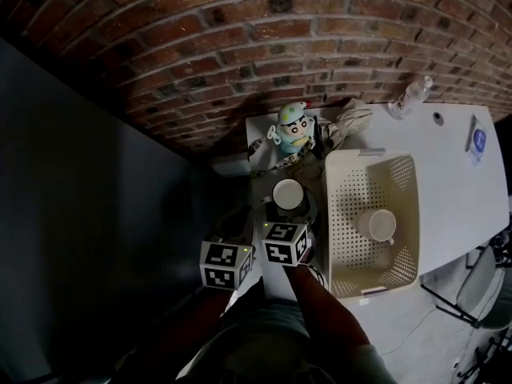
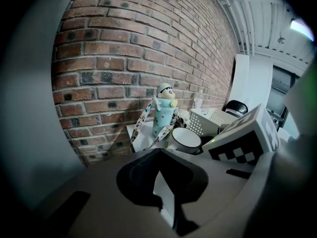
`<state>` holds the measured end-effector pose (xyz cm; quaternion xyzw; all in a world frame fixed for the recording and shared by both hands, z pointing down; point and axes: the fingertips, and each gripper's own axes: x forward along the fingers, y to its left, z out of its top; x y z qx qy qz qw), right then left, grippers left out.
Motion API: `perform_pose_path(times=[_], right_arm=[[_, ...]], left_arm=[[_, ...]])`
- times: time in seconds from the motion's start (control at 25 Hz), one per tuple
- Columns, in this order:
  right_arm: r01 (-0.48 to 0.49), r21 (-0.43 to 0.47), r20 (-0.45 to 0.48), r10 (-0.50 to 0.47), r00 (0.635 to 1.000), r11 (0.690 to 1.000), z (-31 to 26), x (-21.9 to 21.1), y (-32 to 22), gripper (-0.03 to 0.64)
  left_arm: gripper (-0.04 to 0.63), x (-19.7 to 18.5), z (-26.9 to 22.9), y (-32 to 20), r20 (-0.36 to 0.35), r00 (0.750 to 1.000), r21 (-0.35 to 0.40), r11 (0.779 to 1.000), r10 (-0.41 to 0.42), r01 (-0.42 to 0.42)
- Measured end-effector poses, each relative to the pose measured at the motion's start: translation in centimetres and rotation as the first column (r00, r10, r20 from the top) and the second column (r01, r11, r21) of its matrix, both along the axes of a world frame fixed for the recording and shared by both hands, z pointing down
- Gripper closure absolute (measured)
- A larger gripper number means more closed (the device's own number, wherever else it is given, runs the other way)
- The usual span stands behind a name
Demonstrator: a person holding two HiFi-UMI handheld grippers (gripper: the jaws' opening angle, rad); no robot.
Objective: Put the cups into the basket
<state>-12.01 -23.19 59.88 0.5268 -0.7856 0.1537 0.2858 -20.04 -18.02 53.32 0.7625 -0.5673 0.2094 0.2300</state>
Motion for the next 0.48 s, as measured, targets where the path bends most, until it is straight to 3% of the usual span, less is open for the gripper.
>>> perform_pose_path(times=[0.48], right_arm=[[-0.025,0.115,0.143,0.008,0.99,0.993,-9.0,-0.2,0.1,0.241]], left_arm=[[0.589,0.5,-2.0,0.9,-0.028,0.999,0.034,0.999,-0.016,0.017]])
